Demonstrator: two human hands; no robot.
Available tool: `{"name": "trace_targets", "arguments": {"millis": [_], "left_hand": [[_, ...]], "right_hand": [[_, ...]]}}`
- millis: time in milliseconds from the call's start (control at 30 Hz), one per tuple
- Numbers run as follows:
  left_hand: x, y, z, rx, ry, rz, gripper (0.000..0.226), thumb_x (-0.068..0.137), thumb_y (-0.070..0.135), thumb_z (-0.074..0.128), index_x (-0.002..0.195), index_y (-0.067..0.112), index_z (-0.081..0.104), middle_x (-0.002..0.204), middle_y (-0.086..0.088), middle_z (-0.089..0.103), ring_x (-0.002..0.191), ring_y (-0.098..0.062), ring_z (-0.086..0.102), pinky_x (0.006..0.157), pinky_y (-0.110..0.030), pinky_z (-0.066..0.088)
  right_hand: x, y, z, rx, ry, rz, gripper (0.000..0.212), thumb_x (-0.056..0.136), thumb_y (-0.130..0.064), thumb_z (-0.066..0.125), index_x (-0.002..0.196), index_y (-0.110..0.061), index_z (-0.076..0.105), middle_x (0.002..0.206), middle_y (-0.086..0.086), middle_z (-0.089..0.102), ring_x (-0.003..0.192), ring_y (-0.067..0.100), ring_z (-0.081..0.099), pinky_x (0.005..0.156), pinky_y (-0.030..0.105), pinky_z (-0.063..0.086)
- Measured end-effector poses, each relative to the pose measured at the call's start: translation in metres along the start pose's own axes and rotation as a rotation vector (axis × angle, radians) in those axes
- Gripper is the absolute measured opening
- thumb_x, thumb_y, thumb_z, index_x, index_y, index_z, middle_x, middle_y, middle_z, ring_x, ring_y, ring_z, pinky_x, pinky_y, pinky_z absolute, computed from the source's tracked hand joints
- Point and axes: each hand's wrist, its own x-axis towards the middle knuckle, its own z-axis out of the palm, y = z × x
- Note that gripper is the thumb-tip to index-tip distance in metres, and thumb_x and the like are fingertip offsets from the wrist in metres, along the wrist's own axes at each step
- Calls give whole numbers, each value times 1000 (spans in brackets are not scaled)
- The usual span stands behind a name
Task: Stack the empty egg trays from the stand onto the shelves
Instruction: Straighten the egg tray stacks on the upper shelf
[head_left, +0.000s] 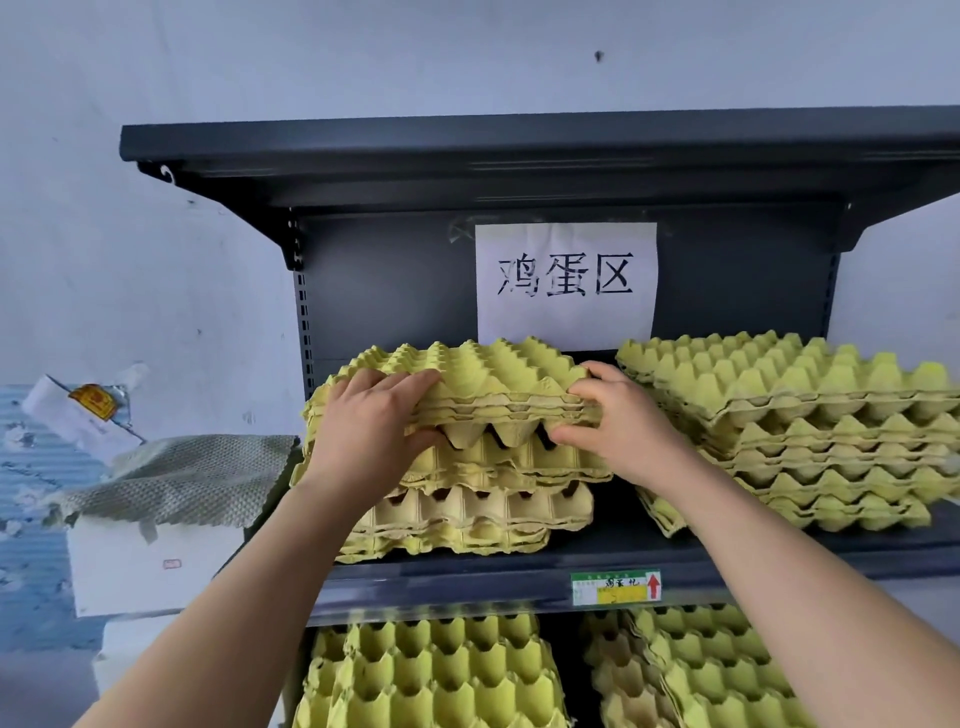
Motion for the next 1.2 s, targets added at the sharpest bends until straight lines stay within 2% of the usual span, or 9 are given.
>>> {"name": "trace_targets", "arguments": {"millis": [367,500,600,700,800,867,1033,1133,1200], "left_hand": [[14,10,10,0,-3,7,63,74,41,79,131,24,57,111,4,68,99,-29,55,87,-42,40],[10,12,11,2,-6,0,62,74,40,79,130,24,57,110,4,68,97,-29,55,88,-43,40],[8,7,10,15,41,-5,59,69,33,84,123,21,62,104,3,70,90,-30,56,83,-44,43],[7,1,5,-15,105,-3,57,66,28,86,117,18,64,101,3,70,87,-31,56,81,-45,44],[8,-6,-5,-72,146,-19,55,66,25,86,116,16,65,100,3,70,93,-32,56,81,-44,43],[8,-11,-10,-125,162,-40,55,66,23,86,116,16,65,102,2,70,96,-31,55,81,-41,41],[5,-19,-18,-236,164,-58,54,65,20,87,114,16,65,103,3,68,101,-27,53,82,-39,40],[4,-25,-20,-286,139,-82,51,66,17,86,113,16,66,101,8,63,109,-24,50,84,-33,36],[5,-26,-22,-306,130,-136,52,67,17,85,115,16,65,106,2,64,117,-26,47,90,-36,37]], "right_hand": [[13,17,-7,-45,-39,-33,49,78,-38,74,120,-16,61,153,-1,27,127,19,42,96,25,32],[11,19,-6,-28,-33,-48,51,78,-38,74,121,-16,60,150,-3,29,122,15,44,92,24,33],[7,21,-8,39,-50,-112,54,75,-35,76,124,-25,56,137,-9,41,110,7,48,89,20,33],[7,24,-12,100,3,-147,47,71,-36,79,110,-32,53,118,-14,51,105,7,51,84,21,38],[10,18,-19,174,74,-208,43,67,-36,82,99,-32,54,113,-14,52,104,5,50,88,20,38],[10,12,-23,228,97,-257,44,67,-35,83,101,-34,56,116,-15,51,109,1,48,91,16,35],[3,4,-33,263,13,-303,64,68,-42,80,125,-42,51,140,-21,39,130,-7,32,107,18,23],[-2,-5,-32,174,53,-303,63,70,-42,78,127,-29,56,141,-15,42,127,-5,34,106,18,22],[-7,-15,-27,161,101,-301,64,71,-39,78,129,-19,57,138,-12,43,125,-2,35,105,17,23]]}}
